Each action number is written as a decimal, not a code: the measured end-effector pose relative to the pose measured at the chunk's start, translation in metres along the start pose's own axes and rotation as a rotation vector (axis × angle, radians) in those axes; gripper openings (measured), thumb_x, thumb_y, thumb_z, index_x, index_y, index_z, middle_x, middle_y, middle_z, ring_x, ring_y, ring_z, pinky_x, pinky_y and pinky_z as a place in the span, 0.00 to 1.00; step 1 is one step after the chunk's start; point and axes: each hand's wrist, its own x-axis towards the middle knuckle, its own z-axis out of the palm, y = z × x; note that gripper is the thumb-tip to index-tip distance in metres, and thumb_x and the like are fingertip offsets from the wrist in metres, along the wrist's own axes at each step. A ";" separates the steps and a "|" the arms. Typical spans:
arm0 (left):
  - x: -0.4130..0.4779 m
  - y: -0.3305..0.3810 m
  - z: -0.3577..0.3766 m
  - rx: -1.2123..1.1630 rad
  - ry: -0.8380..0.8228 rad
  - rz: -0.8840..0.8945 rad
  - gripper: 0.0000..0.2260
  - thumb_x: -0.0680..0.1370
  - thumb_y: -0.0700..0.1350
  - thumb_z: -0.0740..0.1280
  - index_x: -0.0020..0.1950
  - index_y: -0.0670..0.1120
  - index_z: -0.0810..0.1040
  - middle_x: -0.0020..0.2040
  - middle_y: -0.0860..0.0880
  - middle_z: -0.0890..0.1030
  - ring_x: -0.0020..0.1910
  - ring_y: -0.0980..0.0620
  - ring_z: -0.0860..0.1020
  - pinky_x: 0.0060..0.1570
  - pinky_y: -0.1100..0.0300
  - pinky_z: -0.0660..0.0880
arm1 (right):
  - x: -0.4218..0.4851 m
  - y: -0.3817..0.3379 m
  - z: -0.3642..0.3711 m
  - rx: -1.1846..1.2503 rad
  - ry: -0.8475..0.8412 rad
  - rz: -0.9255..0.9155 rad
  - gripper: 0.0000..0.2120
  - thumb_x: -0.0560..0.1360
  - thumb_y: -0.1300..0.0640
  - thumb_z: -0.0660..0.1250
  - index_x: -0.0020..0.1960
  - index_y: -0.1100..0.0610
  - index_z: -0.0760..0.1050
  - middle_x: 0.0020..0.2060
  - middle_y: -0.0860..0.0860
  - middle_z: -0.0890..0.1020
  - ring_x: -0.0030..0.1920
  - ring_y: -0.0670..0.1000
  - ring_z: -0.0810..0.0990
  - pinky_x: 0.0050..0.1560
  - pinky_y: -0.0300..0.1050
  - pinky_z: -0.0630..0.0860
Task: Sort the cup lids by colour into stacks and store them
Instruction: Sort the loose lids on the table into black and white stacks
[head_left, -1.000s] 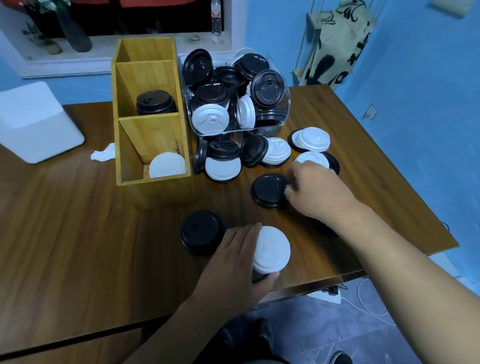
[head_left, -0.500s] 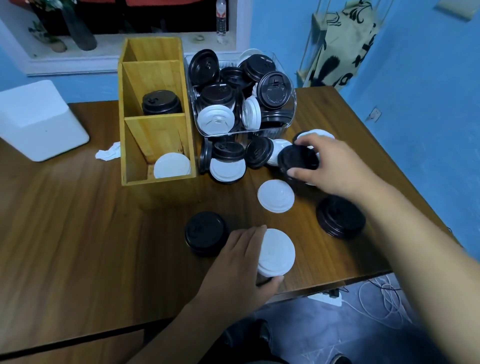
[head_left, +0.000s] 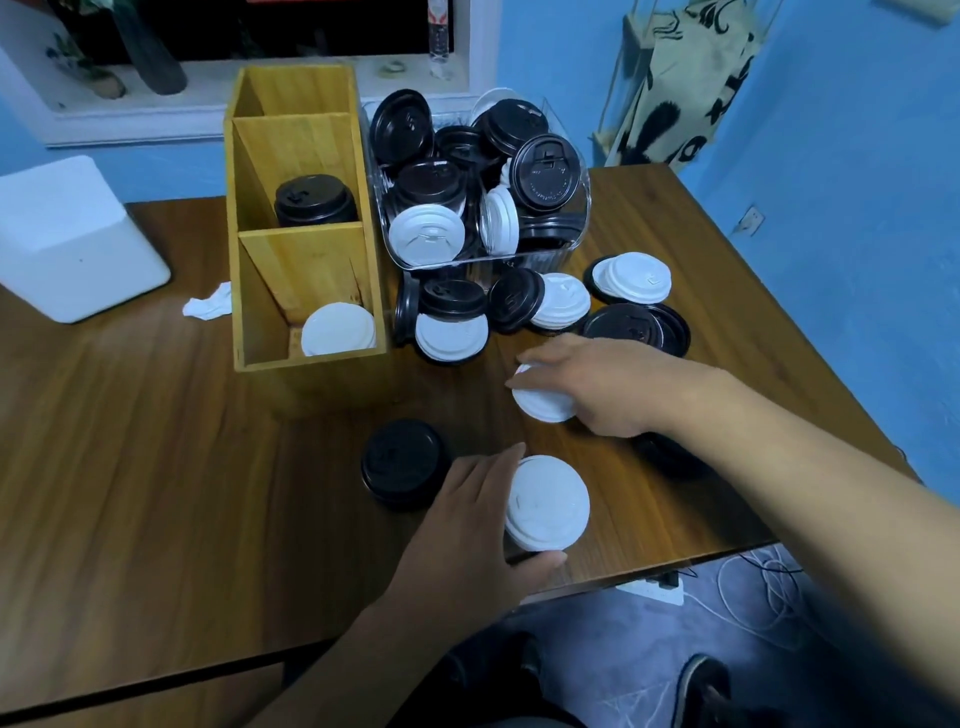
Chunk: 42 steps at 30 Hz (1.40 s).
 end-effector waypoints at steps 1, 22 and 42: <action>0.000 0.000 0.000 0.001 0.005 0.004 0.43 0.69 0.67 0.71 0.77 0.50 0.61 0.69 0.57 0.70 0.69 0.60 0.65 0.65 0.70 0.60 | 0.003 0.000 0.000 0.003 -0.019 0.029 0.36 0.76 0.58 0.68 0.79 0.39 0.59 0.78 0.46 0.62 0.76 0.52 0.61 0.67 0.54 0.73; 0.000 -0.001 -0.003 -0.095 0.020 -0.007 0.41 0.71 0.61 0.74 0.78 0.49 0.62 0.70 0.56 0.70 0.70 0.58 0.67 0.68 0.70 0.62 | -0.018 -0.002 0.011 0.259 0.159 0.214 0.34 0.65 0.29 0.71 0.63 0.45 0.71 0.55 0.44 0.78 0.54 0.50 0.77 0.53 0.50 0.79; 0.002 -0.005 0.000 -0.157 -0.026 -0.070 0.47 0.68 0.61 0.78 0.79 0.45 0.62 0.69 0.53 0.73 0.67 0.62 0.65 0.65 0.79 0.53 | -0.066 -0.079 0.033 0.334 0.178 0.183 0.30 0.66 0.25 0.69 0.60 0.39 0.66 0.52 0.39 0.69 0.56 0.47 0.73 0.50 0.49 0.75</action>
